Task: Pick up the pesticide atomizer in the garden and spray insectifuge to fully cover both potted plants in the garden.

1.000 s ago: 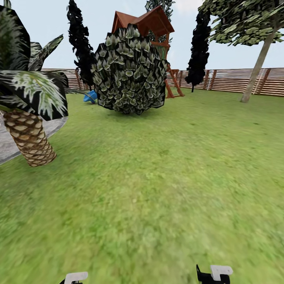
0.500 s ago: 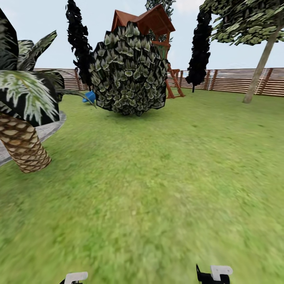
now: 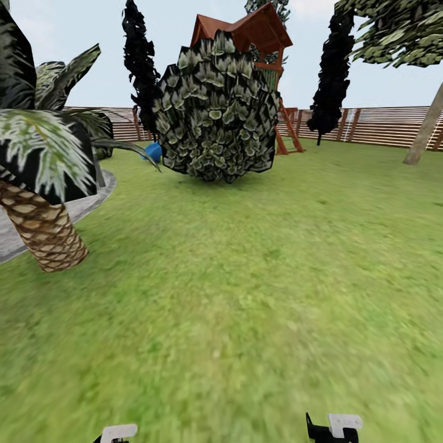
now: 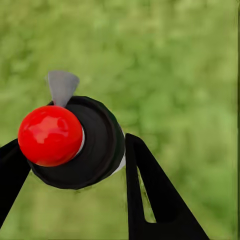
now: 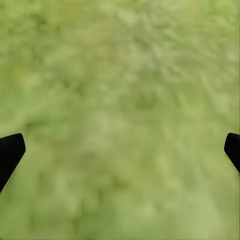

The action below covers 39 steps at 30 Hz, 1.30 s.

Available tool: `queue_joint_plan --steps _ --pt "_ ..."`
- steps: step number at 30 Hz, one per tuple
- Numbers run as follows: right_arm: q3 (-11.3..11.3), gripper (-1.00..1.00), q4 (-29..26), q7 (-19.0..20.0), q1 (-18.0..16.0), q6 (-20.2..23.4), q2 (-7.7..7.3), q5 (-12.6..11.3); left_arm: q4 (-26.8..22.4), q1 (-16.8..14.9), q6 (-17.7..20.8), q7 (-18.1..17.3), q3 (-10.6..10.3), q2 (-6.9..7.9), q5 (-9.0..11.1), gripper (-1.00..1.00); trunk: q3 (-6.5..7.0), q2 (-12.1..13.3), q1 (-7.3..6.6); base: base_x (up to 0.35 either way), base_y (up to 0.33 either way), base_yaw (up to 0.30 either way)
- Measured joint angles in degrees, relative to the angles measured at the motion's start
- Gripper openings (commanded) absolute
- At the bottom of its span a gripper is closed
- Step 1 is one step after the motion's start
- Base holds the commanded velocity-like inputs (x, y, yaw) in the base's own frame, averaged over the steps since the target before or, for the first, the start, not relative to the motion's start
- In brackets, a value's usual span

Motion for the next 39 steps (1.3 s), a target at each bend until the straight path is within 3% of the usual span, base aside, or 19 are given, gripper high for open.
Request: queue_joint_plan --steps 39 --pt "0.0 1.00 0.0 0.1 0.0 0.0 -0.12 0.1 0.0 0.0 0.0 0.0 0.0 0.00 0.2 -1.00 0.00 0.0 0.00 0.332 -0.093 0.000"
